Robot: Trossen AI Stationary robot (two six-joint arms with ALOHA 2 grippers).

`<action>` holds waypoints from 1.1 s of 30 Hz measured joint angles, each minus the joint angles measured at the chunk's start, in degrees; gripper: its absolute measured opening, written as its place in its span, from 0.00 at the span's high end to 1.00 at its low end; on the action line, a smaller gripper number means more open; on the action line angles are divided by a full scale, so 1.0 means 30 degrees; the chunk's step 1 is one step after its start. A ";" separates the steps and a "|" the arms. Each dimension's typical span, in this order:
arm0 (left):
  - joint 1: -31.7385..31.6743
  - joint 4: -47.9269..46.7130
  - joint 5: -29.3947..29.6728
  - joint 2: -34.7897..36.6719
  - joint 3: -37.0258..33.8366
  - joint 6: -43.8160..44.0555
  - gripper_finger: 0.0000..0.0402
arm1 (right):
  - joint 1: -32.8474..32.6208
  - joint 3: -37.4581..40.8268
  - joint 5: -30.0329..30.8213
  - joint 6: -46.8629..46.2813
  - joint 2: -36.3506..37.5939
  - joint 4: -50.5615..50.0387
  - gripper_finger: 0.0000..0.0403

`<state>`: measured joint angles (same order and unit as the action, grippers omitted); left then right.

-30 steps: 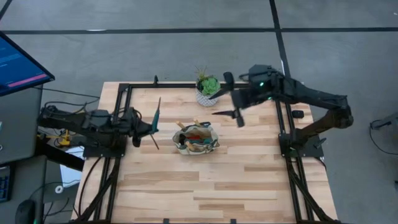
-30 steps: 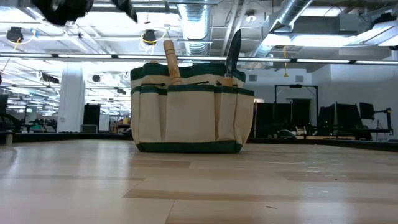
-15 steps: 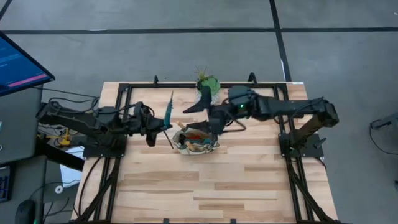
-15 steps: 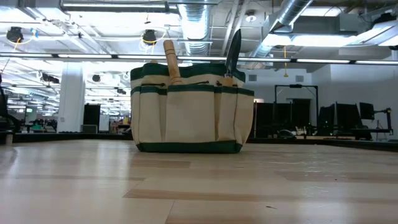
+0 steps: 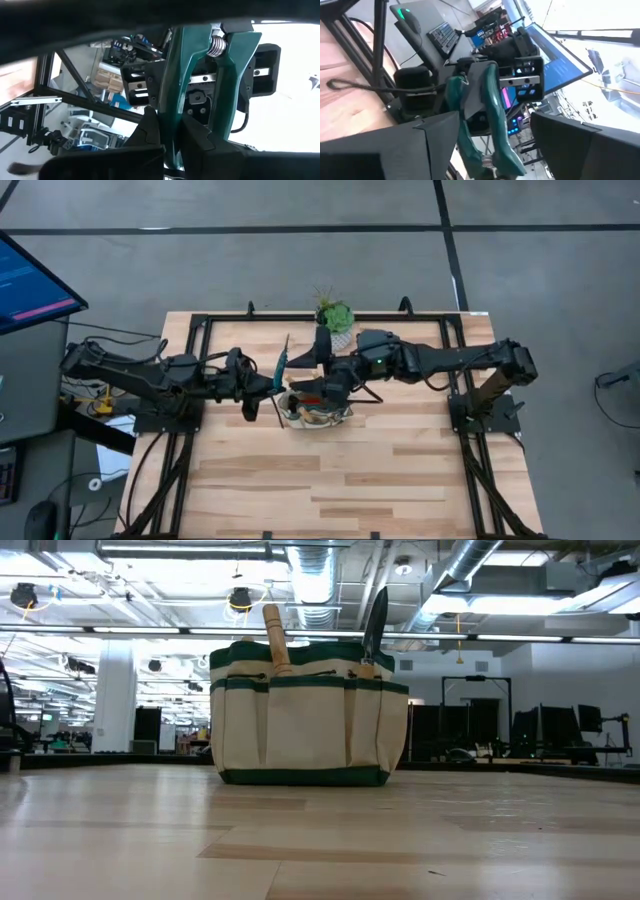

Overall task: Pick & Place Garden tools in Gardening bag
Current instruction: Put the shear scissors into the gardening bag

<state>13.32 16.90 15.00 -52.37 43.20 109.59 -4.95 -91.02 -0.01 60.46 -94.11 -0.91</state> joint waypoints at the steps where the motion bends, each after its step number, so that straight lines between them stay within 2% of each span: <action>1: -0.0005 0.0000 0.0000 -0.0007 0.0000 -0.0001 0.99 | 0.0052 0.0000 0.0000 0.0000 0.0000 0.0070 0.41; 19: -0.0508 0.0358 0.0000 -0.0727 -0.0022 0.0550 0.98 | 0.0575 -0.0015 -0.0124 -0.0089 0.0000 0.0305 0.41; 33: -0.0719 0.2790 -0.0572 -0.2240 -0.0007 0.0438 0.98 | 0.0852 -0.0029 -0.0168 -0.0157 0.0003 -0.0046 0.41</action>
<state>11.16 25.27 13.29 -59.09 43.18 110.90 -2.39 -91.11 -0.51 59.99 -94.10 -1.04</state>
